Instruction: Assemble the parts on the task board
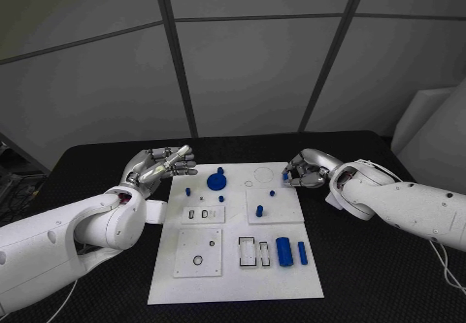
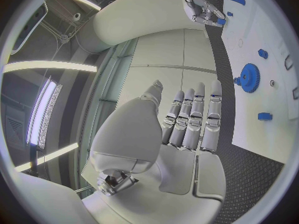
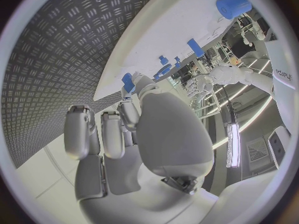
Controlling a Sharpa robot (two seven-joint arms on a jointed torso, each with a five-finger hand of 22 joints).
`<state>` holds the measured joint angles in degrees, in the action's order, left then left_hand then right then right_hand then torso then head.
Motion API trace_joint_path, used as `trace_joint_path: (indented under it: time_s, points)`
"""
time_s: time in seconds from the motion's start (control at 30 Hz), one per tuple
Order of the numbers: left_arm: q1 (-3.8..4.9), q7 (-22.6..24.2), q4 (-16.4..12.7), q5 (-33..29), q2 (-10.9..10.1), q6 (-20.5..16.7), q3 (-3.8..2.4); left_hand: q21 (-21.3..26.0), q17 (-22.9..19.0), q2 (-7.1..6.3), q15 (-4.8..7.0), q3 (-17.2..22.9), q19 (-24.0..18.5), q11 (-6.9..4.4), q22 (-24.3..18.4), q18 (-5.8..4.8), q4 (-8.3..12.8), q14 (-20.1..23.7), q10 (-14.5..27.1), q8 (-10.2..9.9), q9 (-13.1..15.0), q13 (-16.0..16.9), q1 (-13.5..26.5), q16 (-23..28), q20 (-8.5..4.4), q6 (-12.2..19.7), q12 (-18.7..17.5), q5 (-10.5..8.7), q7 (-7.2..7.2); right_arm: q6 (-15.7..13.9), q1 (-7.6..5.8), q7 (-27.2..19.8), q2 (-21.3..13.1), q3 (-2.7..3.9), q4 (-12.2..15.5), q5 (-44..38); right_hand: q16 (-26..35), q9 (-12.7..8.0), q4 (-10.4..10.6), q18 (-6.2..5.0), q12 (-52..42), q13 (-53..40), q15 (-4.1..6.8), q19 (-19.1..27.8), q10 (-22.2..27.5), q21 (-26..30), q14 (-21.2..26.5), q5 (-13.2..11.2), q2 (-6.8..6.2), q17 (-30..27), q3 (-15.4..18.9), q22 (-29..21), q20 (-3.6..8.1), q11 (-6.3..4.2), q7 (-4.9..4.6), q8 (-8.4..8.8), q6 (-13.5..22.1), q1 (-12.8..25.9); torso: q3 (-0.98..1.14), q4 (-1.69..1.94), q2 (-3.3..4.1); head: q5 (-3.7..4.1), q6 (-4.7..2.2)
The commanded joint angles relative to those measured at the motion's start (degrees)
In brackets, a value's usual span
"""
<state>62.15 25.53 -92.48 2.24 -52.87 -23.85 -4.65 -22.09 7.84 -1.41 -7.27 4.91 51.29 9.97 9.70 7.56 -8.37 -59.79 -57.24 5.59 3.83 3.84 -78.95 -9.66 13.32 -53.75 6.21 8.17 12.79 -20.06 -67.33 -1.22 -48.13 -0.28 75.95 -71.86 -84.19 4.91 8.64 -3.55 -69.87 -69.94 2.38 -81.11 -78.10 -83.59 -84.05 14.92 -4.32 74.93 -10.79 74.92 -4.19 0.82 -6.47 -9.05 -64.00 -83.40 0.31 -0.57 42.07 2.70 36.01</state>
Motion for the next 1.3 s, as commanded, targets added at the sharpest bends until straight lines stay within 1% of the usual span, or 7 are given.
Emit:
trace_joint_path:
  time_s: [0.03,0.23,0.4,0.67,0.77,1.03,1.3]
  points:
    - [0.07,0.3,0.0,0.3,0.0,0.5,-0.06,-0.3,0.1,0.49,-0.26,0.1,0.2,0.19,0.0,2.83,0.4,0.0,-0.1,-0.2,-0.1,0.0,-0.1,0.2,0.14,-0.2,-0.1,-0.16,0.19,-3.5,-0.14,1.6,-0.8,0.17,2.7,-0.5,-0.3,0.6,-0.1,0.79,-0.3,-0.1,0.52,-0.2,-0.1,-0.3,-3.9,-0.4,0.91,5.1,-0.4,3.4,0.44,-0.01,1.02,-0.50,-0.8,-0.3,-0.12,-0.14,-0.16,-0.02,0.05]
    - [0.08,0.3,0.3,0.3,0.0,0.4,-0.05,-0.3,0.1,0.49,-0.26,0.1,0.2,0.19,0.0,2.83,0.4,0.0,-0.1,-0.2,-0.1,0.0,-0.1,0.2,0.14,-0.2,-0.1,-0.16,0.19,-4.2,-0.21,4.7,-0.9,1.24,7.9,-0.5,-0.3,0.6,-0.1,0.78,-0.3,-0.1,0.51,-0.2,-0.1,-0.2,-3.9,-0.4,0.89,5.1,-0.4,3.4,0.45,0.02,0.99,-0.47,-0.7,-0.2,-0.11,-0.33,-0.45,-0.46,0.32]
    - [0.09,0.3,0.8,0.3,0.2,0.4,-0.05,-0.3,0.1,0.52,-0.26,0.1,0.1,0.19,0.0,2.83,0.4,0.0,-0.1,-0.2,-0.1,0.0,-0.1,0.3,0.14,-0.2,-0.1,-0.16,0.18,-4.1,-0.24,7.7,2.2,1.59,11.0,-1.6,-0.3,0.6,-0.1,0.78,-0.2,0.0,0.50,-0.2,-0.1,-0.2,-3.9,-0.5,0.88,5.1,-0.4,3.4,0.45,0.03,0.97,-0.45,-0.7,-0.2,-0.13,-0.44,-0.71,-0.96,0.43]
    - [0.11,0.3,1.3,0.3,0.8,0.2,-0.06,-0.3,0.1,0.56,-0.26,0.1,0.1,0.18,0.0,2.83,0.4,0.0,-0.2,-0.2,-0.1,0.0,-0.1,0.3,0.14,-0.2,-0.1,-0.16,0.16,-3.3,-0.22,11.9,9.0,1.65,12.3,-5.0,-0.2,0.6,-0.1,0.73,0.4,0.5,0.47,0.0,0.3,-0.1,-3.8,-0.4,0.98,4.8,-0.5,3.2,0.45,0.08,0.91,-0.38,-0.5,-0.2,-0.17,0.06,-1.31,-1.80,1.21]
    - [0.12,0.3,1.4,0.3,1.0,0.1,-0.06,-0.3,0.1,0.58,-0.26,0.1,0.1,0.17,0.0,2.84,0.4,0.0,-0.2,-0.2,0.0,0.0,-0.1,0.3,0.14,-0.2,-0.1,-0.16,0.15,-2.8,-0.20,13.1,11.4,1.48,11.6,-6.3,-0.1,0.5,-0.1,0.73,0.4,0.6,0.46,0.0,0.3,-0.1,-3.8,-0.4,0.96,4.7,-0.6,3.1,0.45,0.10,0.88,-0.35,-0.4,-0.1,-0.27,0.22,-1.56,-2.20,1.62]
    - [0.14,0.4,2.0,0.3,1.2,-0.3,-0.06,-0.4,0.1,0.61,-0.25,0.1,0.1,0.15,0.0,2.84,0.4,0.0,-0.3,-0.2,0.0,0.0,-0.1,0.3,0.15,-0.3,-0.1,-0.17,0.14,-0.8,0.52,15.6,16.1,-0.24,9.8,-8.4,0.0,0.4,0.0,0.67,0.9,1.0,0.34,0.2,0.6,0.0,-3.7,-0.2,0.77,4.5,-0.5,2.9,0.40,0.27,0.68,-0.18,0.0,0.4,-0.29,0.36,-1.69,-2.82,1.94]
    - [0.15,0.4,2.4,0.3,1.3,-0.5,-0.06,-0.4,0.1,0.61,-0.25,0.1,0.1,0.15,0.0,2.84,0.4,0.0,-0.3,-0.2,0.0,0.0,-0.1,0.3,0.15,-0.3,-0.1,-0.17,0.14,0.9,2.03,17.0,19.3,-0.83,8.1,-10.3,0.1,0.4,0.1,0.64,1.2,1.2,0.27,0.4,0.8,0.1,-3.7,-0.2,0.65,4.3,-0.5,2.8,0.35,0.35,0.60,-0.13,0.1,0.8,-0.25,0.38,-1.59,-2.84,1.90]
